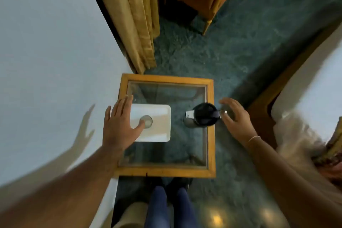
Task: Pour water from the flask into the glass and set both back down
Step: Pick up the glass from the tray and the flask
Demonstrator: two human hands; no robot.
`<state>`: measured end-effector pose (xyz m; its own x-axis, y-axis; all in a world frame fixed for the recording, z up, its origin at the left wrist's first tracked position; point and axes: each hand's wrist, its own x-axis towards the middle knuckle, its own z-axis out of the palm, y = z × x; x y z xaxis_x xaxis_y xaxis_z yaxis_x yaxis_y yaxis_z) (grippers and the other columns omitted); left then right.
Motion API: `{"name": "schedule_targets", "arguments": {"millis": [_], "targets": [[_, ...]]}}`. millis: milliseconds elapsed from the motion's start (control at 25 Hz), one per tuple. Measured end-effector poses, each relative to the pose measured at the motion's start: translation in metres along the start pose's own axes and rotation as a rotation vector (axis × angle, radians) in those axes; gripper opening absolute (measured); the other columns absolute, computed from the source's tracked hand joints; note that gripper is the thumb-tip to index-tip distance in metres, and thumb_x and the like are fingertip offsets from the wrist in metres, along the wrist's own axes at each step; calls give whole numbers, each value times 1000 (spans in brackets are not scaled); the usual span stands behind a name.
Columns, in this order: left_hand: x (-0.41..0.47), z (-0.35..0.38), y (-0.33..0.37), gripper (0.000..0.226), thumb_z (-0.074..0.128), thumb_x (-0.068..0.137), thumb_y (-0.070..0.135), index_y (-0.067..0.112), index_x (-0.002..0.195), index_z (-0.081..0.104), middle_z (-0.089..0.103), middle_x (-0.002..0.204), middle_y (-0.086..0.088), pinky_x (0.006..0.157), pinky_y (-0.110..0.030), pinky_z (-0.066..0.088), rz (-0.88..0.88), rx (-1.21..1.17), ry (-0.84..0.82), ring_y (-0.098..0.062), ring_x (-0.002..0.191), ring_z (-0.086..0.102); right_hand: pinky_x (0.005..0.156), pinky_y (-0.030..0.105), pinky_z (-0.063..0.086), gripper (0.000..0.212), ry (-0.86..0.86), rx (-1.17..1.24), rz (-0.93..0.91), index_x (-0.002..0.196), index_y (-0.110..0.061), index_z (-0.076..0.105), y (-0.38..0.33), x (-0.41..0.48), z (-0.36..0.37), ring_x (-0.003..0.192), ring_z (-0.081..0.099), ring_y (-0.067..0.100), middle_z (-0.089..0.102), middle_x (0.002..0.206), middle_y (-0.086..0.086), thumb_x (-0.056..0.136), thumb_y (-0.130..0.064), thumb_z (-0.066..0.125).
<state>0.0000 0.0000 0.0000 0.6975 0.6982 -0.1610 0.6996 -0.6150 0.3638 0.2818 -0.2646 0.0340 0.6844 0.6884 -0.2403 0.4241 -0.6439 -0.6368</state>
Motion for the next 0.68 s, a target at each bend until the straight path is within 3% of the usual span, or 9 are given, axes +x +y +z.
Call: {"name": "schedule_targets", "arguments": {"millis": [80, 160, 280, 400, 480, 600, 680], "targets": [[-6, 53, -19, 99, 85, 89, 49, 17, 169, 37, 48, 174, -14, 132, -67, 32, 35, -10, -103, -42, 158, 47, 110, 31, 51, 43, 0, 226, 51, 126, -51, 59, 44, -6, 24, 127, 59, 2, 64, 135, -6, 104, -15, 63], [-15, 95, -31, 104, 91, 87, 43, 18, 170, 34, 46, 175, -13, 130, -68, 36, 45, -30, -195, -42, 160, 44, 106, 16, 49, 35, -24, 257, 83, 139, -28, 60, 69, -9, 40, 128, 59, 8, 62, 139, 3, 108, -12, 64], [-10, 150, -43, 113, 94, 85, 45, 23, 172, 25, 43, 176, -12, 125, -66, 44, -88, -148, -179, -41, 158, 45, 104, 24, 51, 28, -17, 358, 92, 139, -13, 55, 91, 9, 57, 124, 61, 16, 62, 134, 15, 112, -23, 58], [-1, 184, -54, 120, 95, 85, 48, 37, 172, 13, 41, 177, -6, 117, -58, 51, -297, -310, -146, -37, 156, 49, 89, 9, 48, 30, -86, 332, 129, 121, -17, 61, 102, 35, 59, 100, 62, -12, 66, 111, -3, 112, -40, 44], [1, 200, -57, 120, 95, 86, 47, 42, 172, 11, 46, 175, -1, 118, -57, 53, -397, -409, -153, -33, 154, 52, 75, 0, 45, 32, -182, 272, 155, 110, -20, 64, 110, 48, 56, 84, 60, -22, 64, 99, -7, 112, -43, 43], [6, 218, -61, 107, 94, 88, 44, 40, 170, 25, 55, 169, 2, 113, -58, 60, -522, -523, -103, -29, 147, 60, 75, 2, 50, 52, -300, 275, 139, 120, 4, 70, 125, 62, 52, 90, 72, -5, 74, 105, 14, 113, -42, 47], [11, 225, -62, 95, 93, 88, 45, 39, 165, 39, 58, 166, 3, 111, -58, 61, -555, -556, -99, -29, 144, 63, 79, 8, 54, 47, -355, 337, 137, 108, -5, 76, 133, 67, 52, 89, 76, 1, 78, 107, 18, 112, -42, 48]]}}
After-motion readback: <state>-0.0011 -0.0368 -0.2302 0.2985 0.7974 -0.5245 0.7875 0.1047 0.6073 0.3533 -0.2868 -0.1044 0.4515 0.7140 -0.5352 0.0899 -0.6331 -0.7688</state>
